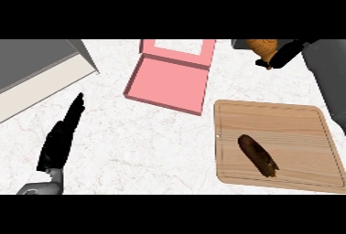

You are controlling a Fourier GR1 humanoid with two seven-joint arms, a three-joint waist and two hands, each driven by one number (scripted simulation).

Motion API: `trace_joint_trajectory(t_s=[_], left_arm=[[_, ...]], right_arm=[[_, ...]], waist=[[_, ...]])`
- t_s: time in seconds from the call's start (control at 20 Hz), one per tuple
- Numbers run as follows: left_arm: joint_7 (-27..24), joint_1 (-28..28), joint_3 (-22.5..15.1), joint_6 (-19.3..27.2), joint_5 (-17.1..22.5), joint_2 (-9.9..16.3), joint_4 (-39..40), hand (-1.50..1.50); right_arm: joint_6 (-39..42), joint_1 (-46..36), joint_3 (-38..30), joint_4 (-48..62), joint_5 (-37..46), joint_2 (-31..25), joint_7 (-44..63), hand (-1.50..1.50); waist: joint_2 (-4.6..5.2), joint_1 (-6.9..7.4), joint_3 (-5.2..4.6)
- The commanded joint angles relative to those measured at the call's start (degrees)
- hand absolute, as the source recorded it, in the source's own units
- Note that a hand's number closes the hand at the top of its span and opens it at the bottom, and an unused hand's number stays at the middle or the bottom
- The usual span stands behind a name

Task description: Pick the croissant from the cutting board and place it in the cardboard box

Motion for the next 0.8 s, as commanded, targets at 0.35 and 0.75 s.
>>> trace_joint_trajectory(t_s=[0.35,0.75], left_arm=[[1.48,-0.84,2.39,-2.3,1.72,2.05,-1.3,0.0],[0.86,3.61,2.21,-2.65,1.72,1.68,-4.81,0.0]], right_arm=[[8.01,-11.15,-2.17,3.47,-5.22,5.71,1.5,1.5],[3.05,-14.62,-0.34,4.13,-3.87,13.27,10.76,1.5]], waist=[[-0.42,-1.08,-0.09],[-0.5,-0.94,-0.11]])
